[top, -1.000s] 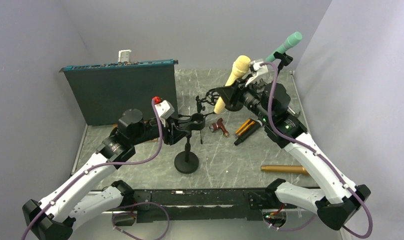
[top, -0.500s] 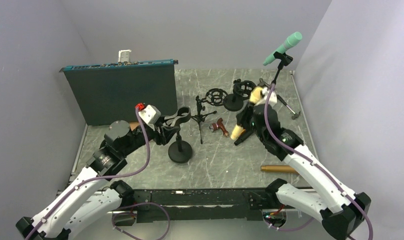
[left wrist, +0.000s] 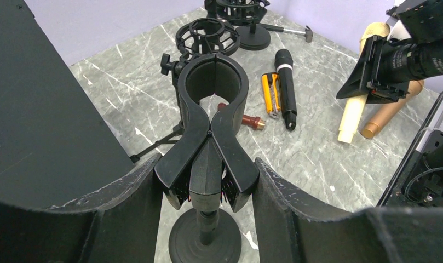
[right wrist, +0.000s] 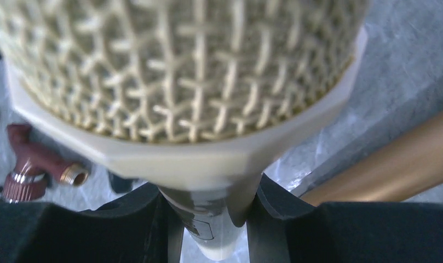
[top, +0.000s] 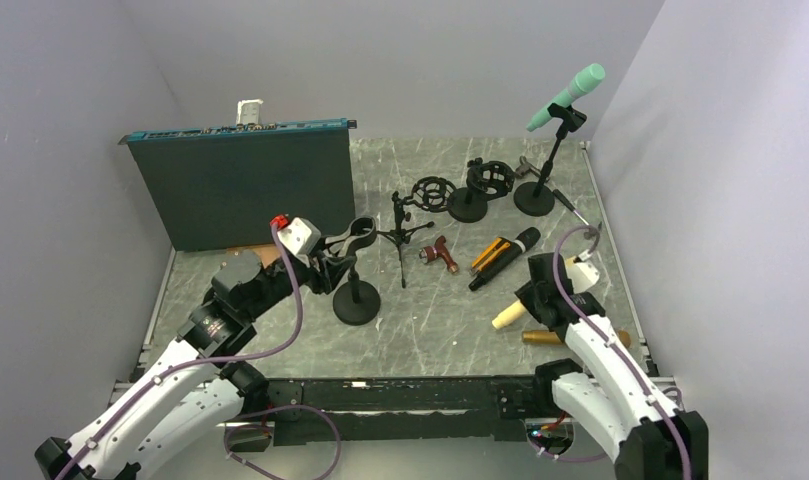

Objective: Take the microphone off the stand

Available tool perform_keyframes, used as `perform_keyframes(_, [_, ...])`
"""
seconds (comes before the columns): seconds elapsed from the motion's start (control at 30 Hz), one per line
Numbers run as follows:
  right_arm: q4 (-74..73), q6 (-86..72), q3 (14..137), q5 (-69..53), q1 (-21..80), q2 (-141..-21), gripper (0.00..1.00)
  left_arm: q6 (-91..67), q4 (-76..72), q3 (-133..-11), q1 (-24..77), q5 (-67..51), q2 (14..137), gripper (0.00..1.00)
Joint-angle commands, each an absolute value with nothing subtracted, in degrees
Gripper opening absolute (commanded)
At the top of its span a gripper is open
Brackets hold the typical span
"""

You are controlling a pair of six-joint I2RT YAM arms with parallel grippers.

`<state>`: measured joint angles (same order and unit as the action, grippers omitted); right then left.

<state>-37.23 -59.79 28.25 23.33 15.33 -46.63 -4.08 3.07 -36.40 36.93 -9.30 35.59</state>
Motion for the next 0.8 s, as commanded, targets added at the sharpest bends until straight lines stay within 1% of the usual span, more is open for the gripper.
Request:
perform_keyframes(0.0, [-27.11, -59.65, 23.41, 14.91, 8.46, -47.94, 0.08, -5.02, 2.3, -37.66, 36.97, -13.36, 34.68, 0.0])
perform_keyframes(0.03, [-25.37, -59.39, 22.7, 13.6, 7.69, -48.66, 0.11, -5.23, 3.19, -38.12, 36.92, -13.95, 34.96, 0.02])
perform_keyframes(0.07, [-23.99, -59.03, 22.22, 12.87, 7.39, -49.39, 0.15, -5.29, 4.19, -38.73, 36.95, -14.5, 35.24, 0.06])
perform_keyframes(0.1, [-22.74, -58.44, 21.96, 12.36, 7.33, -50.36, 0.24, -5.32, 5.6, -39.54, 36.95, -14.91, 35.77, 0.11])
perform_keyframes(0.17, [-21.34, -57.69, 21.89, 12.44, 7.2, -52.56, 0.45, -5.72, 8.52, -41.34, 36.95, -14.88, 36.89, 0.24])
perform_keyframes(0.23, [-20.51, -57.45, 21.69, 12.87, 7.15, -53.56, 0.6, -5.77, 11.47, -43.33, 36.95, -15.07, 38.02, 0.31])
perform_keyframes(0.3, [-19.55, -57.35, 21.19, 12.75, 7.2, -53.72, 0.69, -5.47, 13.98, -45.27, 36.97, -16.21, 38.79, 0.39])
perform_keyframes(0.37, [-19.13, -57.38, 20.71, 12.87, 7.14, -53.45, 0.73, -5.53, 15.57, -46.48, 36.92, -17.41, 38.88, 0.53])
perform_keyframes(0.4, [-19.31, -57.34, 20.66, 13.07, 7.2, -53.3, 0.75, -5.6, 15.98, -46.91, 36.94, -17.63, 38.67, 0.56])
perform_keyframes(0.5, [-20.86, -56.48, 21.36, 13.9, 7.15, -51.9, 0.86, -6.37, 16.15, -46.88, 36.95, -16.59, 37.22, 0.58])
perform_keyframes(0.63, [-23.93, -51.09, 24.46, 13.41, 7.13, -48.88, 0.96, -7.0, 15.76, -46.1, 36.93, -15.83, 35.21, 0.59])
perform_keyframes(0.67, [-25.02, -49.63, 25.82, 12.77, 7.2, -48.32, 0.99, -7.15, 15.43, -45.49, 36.98, -15.9, 34.76, 0.57])
perform_keyframes(0.73, [-27.81, -47.25, 28.75, 11.11, 7.34, -47.35, 1.0, -7.16, 14.45, -44.26, 36.97, -16.16, 33.92, 0.53])
perform_keyframes(0.77, [-28.98, -46.12, 30.59, 9.95, 7.62, -46.77, 1.0, -7.34, 13.79, -43.62, 37.0, -16.06, 33.41, 0.52])
